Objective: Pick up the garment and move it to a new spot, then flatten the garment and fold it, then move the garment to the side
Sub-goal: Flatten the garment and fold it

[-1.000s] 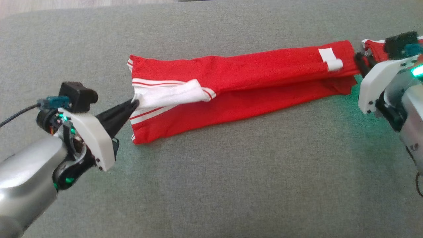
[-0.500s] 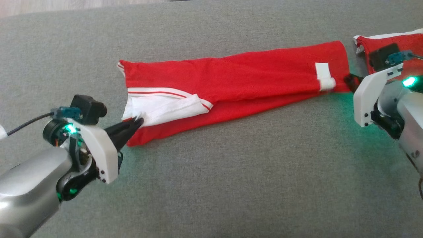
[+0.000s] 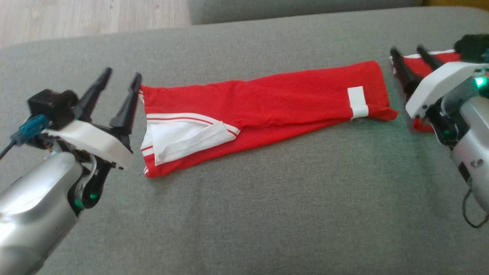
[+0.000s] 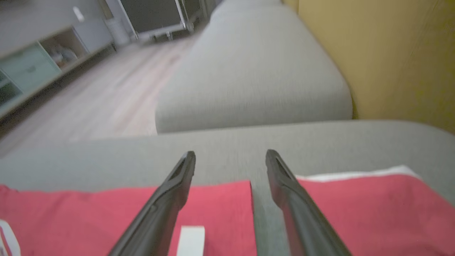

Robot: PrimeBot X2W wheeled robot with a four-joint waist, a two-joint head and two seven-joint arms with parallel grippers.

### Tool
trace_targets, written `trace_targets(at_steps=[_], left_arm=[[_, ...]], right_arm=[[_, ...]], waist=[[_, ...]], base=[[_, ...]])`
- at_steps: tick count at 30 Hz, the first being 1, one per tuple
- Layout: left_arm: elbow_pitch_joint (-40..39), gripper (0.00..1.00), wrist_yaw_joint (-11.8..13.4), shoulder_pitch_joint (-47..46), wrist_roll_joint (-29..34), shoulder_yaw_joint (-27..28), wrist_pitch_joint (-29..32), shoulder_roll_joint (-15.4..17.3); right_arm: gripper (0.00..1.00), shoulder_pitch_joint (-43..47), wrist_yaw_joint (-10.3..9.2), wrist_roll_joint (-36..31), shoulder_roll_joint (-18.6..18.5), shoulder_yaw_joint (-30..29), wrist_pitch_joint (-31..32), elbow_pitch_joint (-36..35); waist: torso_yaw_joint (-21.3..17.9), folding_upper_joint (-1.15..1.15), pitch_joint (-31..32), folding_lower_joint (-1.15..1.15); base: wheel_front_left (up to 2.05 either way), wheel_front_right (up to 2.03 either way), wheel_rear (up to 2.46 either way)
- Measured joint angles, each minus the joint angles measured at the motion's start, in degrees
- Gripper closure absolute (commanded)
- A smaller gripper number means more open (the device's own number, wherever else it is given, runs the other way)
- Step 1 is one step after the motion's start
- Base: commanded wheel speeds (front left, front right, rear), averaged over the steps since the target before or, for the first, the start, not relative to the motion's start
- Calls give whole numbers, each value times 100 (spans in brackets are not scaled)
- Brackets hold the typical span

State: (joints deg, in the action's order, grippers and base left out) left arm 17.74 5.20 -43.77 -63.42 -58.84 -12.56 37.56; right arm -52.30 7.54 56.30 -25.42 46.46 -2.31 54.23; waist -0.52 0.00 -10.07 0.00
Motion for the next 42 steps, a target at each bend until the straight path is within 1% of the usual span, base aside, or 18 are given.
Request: trace_targets(at_steps=[3,4,6,8,10,13,16,19,21,24,25,26,28,29,30,32,37,42], left_arm=[[-3,0,274,233,220,441,-176,-79],[-41,0,385,349,312,728,-181,-144],[-270,0,536,626,672,1507,-189,-332],[-545,0,649,953,1232,2175,-191,-546],[-782,0,686,1385,1759,2748,-209,-799],[-949,0,581,2133,2417,3323,-214,-1201],[-984,0,413,2771,2863,3806,-213,-1644],[-971,0,180,3216,3215,4229,-214,-2029],[-926,0,18,3439,3471,4463,-214,-2270],[-783,0,-289,3659,3693,4758,-213,-2587],[-716,0,-385,3679,3767,4829,-213,-2653],[-716,0,-385,3679,3767,4829,-213,-2653],[-652,0,-572,3672,3928,5001,-214,-2761],[-592,0,-742,3635,4064,5130,-214,-2850],[-592,0,-742,3635,4064,5130,-214,-2850],[-513,0,-878,3553,4176,5204,-214,-2944],[-408,0,-1088,3157,4369,5311,-213,-3125],[-300,0,-1184,2908,4490,5310,-213,-3262]], right_arm=[[0,4,0,8,156,-221,-817,-73],[0,12,0,7,221,-303,-992,-107],[0,46,0,-89,359,-510,-1162,-207],[0,186,0,-196,528,-1001,-1199,-411],[0,476,0,-686,633,-1674,-1203,-857],[0,1189,0,-1639,942,-2741,-1206,-1592],[0,2213,0,-2509,1506,-3493,-1207,-2292],[0,3142,0,-3129,2047,-3866,-1206,-2760],[0,3563,0,-3444,2163,-3957,-1206,-2950],[0,3849,0,-3638,2178,-4043,-1206,-3083],[0,3873,0,-3656,2189,-4070,-1206,-3133],[0,3873,0,-3656,2189,-4070,-1206,-3133],[0,3867,0,-3662,2195,-4090,-1206,-3232],[0,3840,0,-3667,2199,-4101,-1206,-3251],[0,3840,0,-3667,2199,-4101,-1206,-3251],[0,3753,0,-3742,2205,-4144,-1206,-3166],[0,3009,0,-4102,2210,-4521,-1059,-2504],[0,2113,0,-4406,2209,-5221,-638,-1626]], waist=[[-52,0,137,0],[-72,0,180,0],[-116,0,251,0],[-159,0,306,0],[-210,0,327,0],[-284,0,367,0],[-330,0,422,0],[-363,0,457,0],[-372,0,462,-1],[-359,0,415,0],[-351,0,390,0],[-351,0,390,0],[-330,0,326,0],[-296,0,246,0],[-296,0,246,0],[-253,0,157,0],[-121,0,-156,1],[93,0,-424,2]], base=[[0,0,0],[0,0,0],[0,0,0],[0,0,0],[0,0,0],[0,0,0],[0,0,0],[0,0,0],[0,0,0],[0,0,0],[0,0,0],[0,0,0],[0,0,0],[0,0,0],[0,0,0],[0,0,0],[0,0,0],[0,0,0]])
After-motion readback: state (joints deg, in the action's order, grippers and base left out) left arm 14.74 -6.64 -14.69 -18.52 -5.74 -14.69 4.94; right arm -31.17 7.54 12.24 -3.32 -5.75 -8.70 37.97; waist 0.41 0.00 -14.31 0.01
